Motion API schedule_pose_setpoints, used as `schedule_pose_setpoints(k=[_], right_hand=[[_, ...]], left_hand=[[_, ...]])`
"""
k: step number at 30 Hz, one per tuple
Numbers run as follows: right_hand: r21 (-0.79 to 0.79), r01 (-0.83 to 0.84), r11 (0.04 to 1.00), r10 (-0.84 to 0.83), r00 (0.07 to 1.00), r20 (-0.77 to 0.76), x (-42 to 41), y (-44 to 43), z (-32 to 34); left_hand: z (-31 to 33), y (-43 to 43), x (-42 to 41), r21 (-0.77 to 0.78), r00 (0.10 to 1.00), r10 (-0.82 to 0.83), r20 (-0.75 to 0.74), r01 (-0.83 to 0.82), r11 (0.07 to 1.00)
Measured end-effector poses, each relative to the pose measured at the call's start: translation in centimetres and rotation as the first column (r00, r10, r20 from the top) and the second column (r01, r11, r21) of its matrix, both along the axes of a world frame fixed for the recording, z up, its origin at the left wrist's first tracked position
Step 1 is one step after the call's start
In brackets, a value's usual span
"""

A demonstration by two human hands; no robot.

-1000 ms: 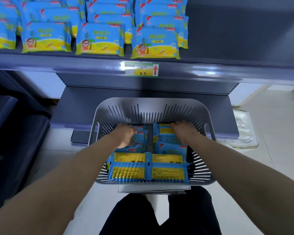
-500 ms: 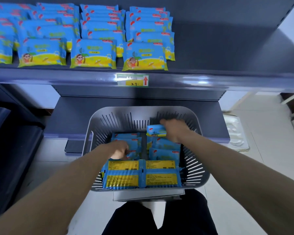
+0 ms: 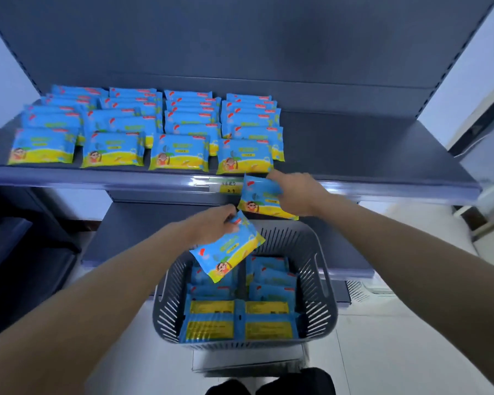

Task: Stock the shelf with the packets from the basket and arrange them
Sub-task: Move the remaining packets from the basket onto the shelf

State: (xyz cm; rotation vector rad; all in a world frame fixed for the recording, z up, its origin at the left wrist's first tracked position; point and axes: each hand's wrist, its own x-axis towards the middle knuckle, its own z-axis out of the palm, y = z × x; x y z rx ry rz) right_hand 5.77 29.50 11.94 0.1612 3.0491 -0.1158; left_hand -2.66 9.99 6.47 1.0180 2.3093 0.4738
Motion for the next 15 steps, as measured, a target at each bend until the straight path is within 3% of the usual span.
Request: schedule_pose_setpoints(k=[6, 11, 15], right_hand=[[-0.099, 0.085, 0.991, -0.096, 0.989, -0.110, -1.7, 2.9, 5.8], [-0.062, 0.141, 0.988, -0.148, 0.977, -0.153, -2.6, 6.0, 8.0], [-0.051, 0.192, 0.980, -0.197, 0.968, -0.156, -3.2, 9.0, 8.9]], left_hand=[[7.3, 1.4, -0.7, 0.108, 0.995, -0.045, -0.093, 0.055, 0.993], [10.8, 2.9, -1.6, 0.160, 0.986, 0.025, -0.167, 0.002, 0.987], [13.2, 5.6, -1.8, 0.287, 0.968, 0.065, -0.243, 0.008, 0.958]])
